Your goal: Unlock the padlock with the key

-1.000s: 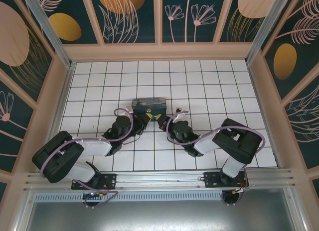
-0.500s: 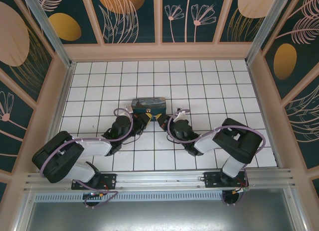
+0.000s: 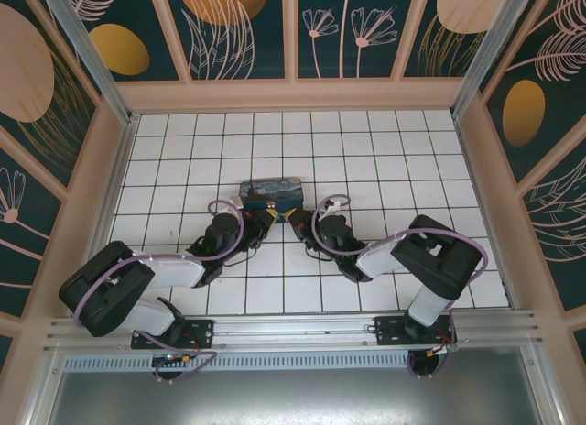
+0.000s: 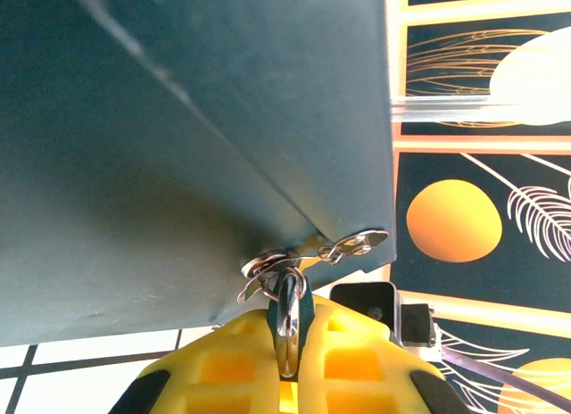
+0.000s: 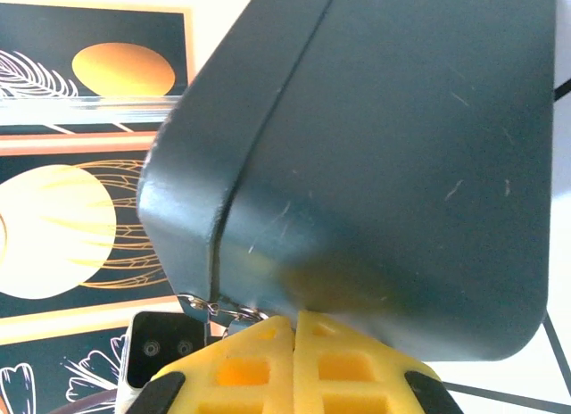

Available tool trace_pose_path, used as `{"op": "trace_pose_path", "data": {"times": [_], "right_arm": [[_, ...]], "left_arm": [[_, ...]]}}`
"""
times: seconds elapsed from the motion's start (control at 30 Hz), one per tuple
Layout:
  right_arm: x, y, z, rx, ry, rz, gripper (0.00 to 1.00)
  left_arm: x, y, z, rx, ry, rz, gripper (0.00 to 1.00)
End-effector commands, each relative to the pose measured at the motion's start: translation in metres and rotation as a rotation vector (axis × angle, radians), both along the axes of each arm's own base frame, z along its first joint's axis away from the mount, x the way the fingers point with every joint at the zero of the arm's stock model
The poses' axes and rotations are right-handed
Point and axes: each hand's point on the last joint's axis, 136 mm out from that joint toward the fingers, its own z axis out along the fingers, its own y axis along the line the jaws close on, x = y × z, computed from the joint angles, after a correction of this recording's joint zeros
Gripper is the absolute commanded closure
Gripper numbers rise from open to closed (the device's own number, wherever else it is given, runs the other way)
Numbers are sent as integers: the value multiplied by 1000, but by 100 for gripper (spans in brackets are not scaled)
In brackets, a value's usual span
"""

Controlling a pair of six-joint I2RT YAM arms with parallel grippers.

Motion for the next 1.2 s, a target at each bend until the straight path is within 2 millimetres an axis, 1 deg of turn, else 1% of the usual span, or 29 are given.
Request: {"op": "trace_pose_path", "data": {"times": [0.0,0.17,0.23,0.33,0.4,0.43,0.5,0.67,0.8,0.83,0.9,1.0,1.1,1.17], "right_arm": [[-18,34,17,105,30,152,100],[-20,35,21,98,-1,163,100],[-20,41,29,106,-34,183,100],[-23,59,39,93,-70,237,100],[-26,73,43,77,-87,274,100],[-27,76,44,70,-95,283,100],[-25,76,42,59,-96,278,100],[-23,67,36,45,-99,258,100],[-17,54,29,-10,-100,230,100],[-16,51,28,-26,-108,226,98],[-14,40,23,-61,-99,206,80],[-14,26,19,-91,-97,185,60],[-19,16,18,-124,-100,186,48],[-23,10,16,-150,-93,189,41]], "left_arm": [[-23,-29,45,-139,-93,-170,100],[-21,-28,51,-150,-103,-159,100],[-21,-29,51,-148,-104,-163,100],[-20,-32,50,-151,-104,-169,100],[-20,-34,51,-158,-105,-177,100],[-20,-35,50,-160,-103,-179,100],[-20,-35,50,-159,-102,-180,100],[-20,-32,45,-143,-98,-173,100],[-19,-28,31,-100,-79,-150,100],[-18,-27,28,-88,-77,-143,100],[-17,-24,17,-55,-63,-130,100],[-14,-21,6,-24,-53,-116,100],[-11,-21,-3,5,-46,-109,100],[-10,-23,-4,17,-52,-113,100]]}}
